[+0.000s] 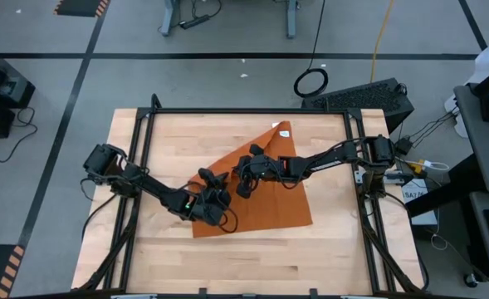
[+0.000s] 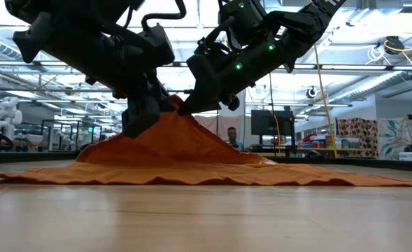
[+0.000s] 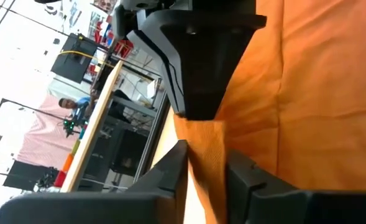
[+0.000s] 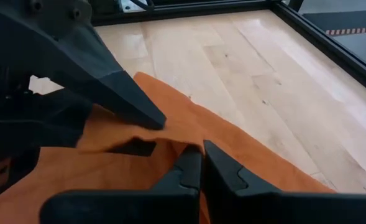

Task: Roll towel into tight, uniform cylinder
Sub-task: Fold the brown towel

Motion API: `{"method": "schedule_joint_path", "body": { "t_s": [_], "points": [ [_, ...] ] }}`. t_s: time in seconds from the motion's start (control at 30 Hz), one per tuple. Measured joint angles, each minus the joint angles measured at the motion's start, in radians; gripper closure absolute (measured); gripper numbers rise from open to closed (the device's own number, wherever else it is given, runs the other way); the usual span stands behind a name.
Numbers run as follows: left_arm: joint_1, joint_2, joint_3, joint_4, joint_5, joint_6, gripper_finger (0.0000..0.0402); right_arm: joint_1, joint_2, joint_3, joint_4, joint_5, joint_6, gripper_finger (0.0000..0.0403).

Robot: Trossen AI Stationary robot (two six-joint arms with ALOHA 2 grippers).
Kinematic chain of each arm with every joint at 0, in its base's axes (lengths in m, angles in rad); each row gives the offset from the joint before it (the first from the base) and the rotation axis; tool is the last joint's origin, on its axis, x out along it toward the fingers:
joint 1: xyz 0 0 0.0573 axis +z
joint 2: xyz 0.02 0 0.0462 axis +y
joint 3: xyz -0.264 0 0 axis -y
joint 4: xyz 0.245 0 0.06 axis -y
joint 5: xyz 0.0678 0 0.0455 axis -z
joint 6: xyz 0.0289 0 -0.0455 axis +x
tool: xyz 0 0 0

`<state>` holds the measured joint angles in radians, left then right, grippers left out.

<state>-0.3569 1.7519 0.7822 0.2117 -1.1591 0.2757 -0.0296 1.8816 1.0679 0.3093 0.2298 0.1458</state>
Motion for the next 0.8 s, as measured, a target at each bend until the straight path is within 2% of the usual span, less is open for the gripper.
{"method": "schedule_joint_path", "body": {
  "t_s": [0.23,0.4,0.57,0.67,0.8],
  "points": [
    [-0.001,-0.002,0.000,0.004,0.004,-0.006,0.0355,0.000,0.000,0.000,-0.001,0.000,-0.002,0.0403],
    [-0.013,-0.050,0.000,-0.004,0.026,-0.008,0.0393,0.000,0.000,0.000,-0.001,0.001,-0.034,0.0399],
    [-0.019,-0.134,0.001,-0.069,0.077,-0.056,0.0397,0.000,-0.026,0.000,-0.053,0.001,-0.088,0.0359],
    [-0.020,-0.190,0.000,-0.149,0.136,-0.116,0.0398,0.000,-0.072,0.000,-0.154,0.003,-0.123,0.0328],
    [-0.039,-0.256,0.000,-0.256,0.152,-0.165,0.0399,0.000,-0.160,0.000,-0.346,0.005,-0.169,0.0288]
  ]
}}
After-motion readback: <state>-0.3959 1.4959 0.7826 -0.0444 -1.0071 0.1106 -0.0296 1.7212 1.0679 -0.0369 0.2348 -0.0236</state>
